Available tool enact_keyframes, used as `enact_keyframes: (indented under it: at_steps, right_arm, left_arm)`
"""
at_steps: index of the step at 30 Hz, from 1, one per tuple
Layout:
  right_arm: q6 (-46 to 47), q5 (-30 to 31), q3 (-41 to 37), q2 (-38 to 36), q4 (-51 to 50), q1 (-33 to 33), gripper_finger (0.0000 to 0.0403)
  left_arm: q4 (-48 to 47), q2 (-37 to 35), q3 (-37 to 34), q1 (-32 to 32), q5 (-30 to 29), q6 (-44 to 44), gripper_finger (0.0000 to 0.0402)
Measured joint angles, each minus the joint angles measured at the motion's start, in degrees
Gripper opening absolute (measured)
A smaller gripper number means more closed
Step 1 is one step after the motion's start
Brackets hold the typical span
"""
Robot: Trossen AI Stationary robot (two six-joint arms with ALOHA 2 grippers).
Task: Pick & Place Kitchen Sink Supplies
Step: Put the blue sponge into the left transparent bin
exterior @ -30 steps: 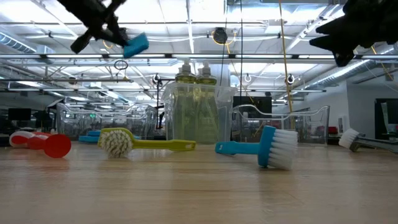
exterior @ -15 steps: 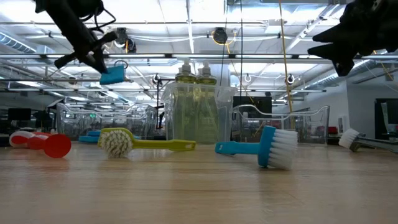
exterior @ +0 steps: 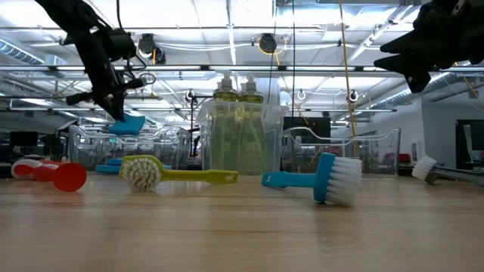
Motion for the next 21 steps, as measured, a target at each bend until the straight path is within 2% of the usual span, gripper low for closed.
enact_keyframes:
  at_steps: [13, 17, 21]
  right_arm:
    - [-2.3, 0.0, 0.0, 0.0, 0.0, 0.0, 0.0142]
    - [-2.3, 0.0, 0.0, 0.0, 0.0, 0.0, 0.0142]
    - [-2.3, 0.0, 0.0, 0.0, 0.0, 0.0, 0.0142]
  left_arm:
    - [-0.9, 0.8, 0.0, 1.2, 1.8, 1.5, 0.0000]
    - [-0.9, 1.2, 0.0, 1.1, 1.2, 1.8, 0.0000]
    - [-1.8, 2.9, 0.0, -0.6, -1.9, 2.2, 0.0000]
